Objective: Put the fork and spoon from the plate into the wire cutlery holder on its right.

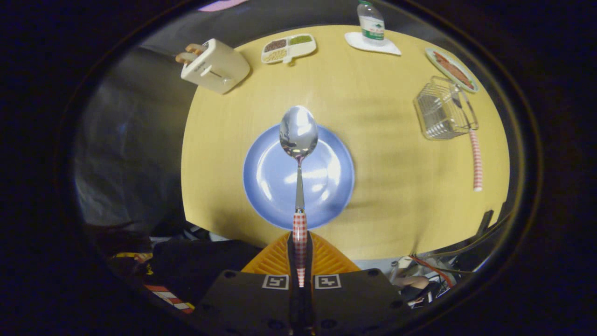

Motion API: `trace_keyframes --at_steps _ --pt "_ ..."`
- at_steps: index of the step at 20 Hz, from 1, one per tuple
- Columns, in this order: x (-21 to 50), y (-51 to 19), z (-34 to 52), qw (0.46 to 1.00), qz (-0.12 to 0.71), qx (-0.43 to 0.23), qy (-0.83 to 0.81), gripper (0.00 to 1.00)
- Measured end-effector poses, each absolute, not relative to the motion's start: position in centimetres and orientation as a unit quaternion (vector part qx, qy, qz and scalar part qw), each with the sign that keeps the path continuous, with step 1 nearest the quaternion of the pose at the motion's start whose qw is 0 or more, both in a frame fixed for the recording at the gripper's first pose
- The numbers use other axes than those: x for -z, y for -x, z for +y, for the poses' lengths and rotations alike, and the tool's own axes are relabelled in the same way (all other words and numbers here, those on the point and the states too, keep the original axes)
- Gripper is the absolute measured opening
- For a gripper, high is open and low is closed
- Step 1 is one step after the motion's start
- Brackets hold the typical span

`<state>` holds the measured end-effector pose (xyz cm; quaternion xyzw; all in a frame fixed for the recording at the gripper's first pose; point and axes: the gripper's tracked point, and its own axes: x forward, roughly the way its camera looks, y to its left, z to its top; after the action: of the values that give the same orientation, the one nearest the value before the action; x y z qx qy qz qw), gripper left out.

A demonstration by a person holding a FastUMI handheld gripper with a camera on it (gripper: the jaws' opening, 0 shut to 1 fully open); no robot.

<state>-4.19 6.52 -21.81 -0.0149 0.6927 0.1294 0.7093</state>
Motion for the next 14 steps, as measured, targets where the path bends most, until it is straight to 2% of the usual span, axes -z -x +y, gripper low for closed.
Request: trace_keyframes --at_steps 7,14 --pt "17.1 0.2 -2.0 0.698 0.712 -0.072 0.011 0.06" --pt "17.8 -5.3 -8.0 0.654 0.755 -0.046 0.01 0.06"
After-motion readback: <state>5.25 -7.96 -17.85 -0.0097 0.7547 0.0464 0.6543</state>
